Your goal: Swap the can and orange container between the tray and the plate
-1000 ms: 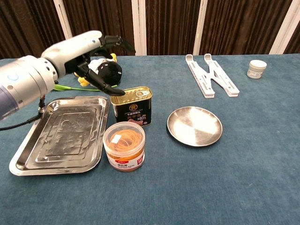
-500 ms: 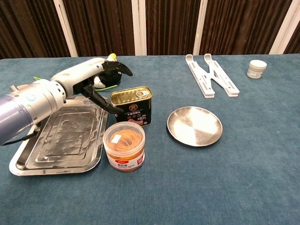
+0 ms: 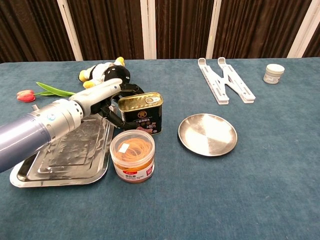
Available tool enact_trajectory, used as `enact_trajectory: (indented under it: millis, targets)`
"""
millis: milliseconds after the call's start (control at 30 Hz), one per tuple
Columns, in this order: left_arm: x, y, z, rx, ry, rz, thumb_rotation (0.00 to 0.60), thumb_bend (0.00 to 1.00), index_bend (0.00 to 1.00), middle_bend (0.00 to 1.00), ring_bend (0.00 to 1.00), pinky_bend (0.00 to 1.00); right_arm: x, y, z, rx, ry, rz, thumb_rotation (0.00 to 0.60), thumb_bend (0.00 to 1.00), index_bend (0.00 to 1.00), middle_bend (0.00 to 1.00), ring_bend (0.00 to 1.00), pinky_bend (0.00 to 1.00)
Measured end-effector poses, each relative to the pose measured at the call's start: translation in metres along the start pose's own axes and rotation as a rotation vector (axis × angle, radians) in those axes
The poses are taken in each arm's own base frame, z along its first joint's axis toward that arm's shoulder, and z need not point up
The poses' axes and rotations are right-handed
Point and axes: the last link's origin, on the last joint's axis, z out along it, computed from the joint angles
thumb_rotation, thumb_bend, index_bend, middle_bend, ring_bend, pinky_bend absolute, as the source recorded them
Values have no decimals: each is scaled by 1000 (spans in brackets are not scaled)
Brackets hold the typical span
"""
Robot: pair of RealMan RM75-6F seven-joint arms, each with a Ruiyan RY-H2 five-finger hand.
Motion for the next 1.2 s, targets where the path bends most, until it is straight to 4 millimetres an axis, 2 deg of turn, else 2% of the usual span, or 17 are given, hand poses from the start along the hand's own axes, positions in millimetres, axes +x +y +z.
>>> enact_trajectory:
  millis: [300, 600, 700, 800, 933, 1033, 1200]
  targets:
    - [4, 2, 2, -63, 46, -15, 600, 705, 484, 483, 361, 427, -3, -2, -1, 12, -17, -1, 600, 78, 0, 0, 0, 0]
    - [24, 4, -11, -118, 107, -66, 600, 699, 490, 483, 363, 396, -3, -1, -1, 8, -9, -4, 600, 78, 0, 0, 0, 0]
    - [39, -3, -25, -121, 118, -60, 600, 689, 490, 485, 363, 376, -2, -1, -2, 9, -8, 0, 600, 78, 0, 0, 0, 0]
    - [57, -18, -46, -98, 121, -23, 600, 682, 490, 486, 363, 373, -2, -1, -2, 6, -10, -3, 600, 77, 0, 0, 0, 0]
    - [77, -51, -89, -18, 101, 36, 600, 674, 490, 484, 363, 371, -2, -2, -3, 9, -13, -5, 600, 78, 0, 0, 0, 0]
    - [79, -71, -114, 38, 77, 34, 600, 670, 486, 480, 363, 368, -3, -3, -3, 11, -14, -12, 600, 78, 0, 0, 0, 0]
    - [78, -87, -129, 65, 54, -16, 600, 667, 481, 477, 363, 365, -5, -3, -2, 5, -16, -12, 600, 77, 0, 0, 0, 0]
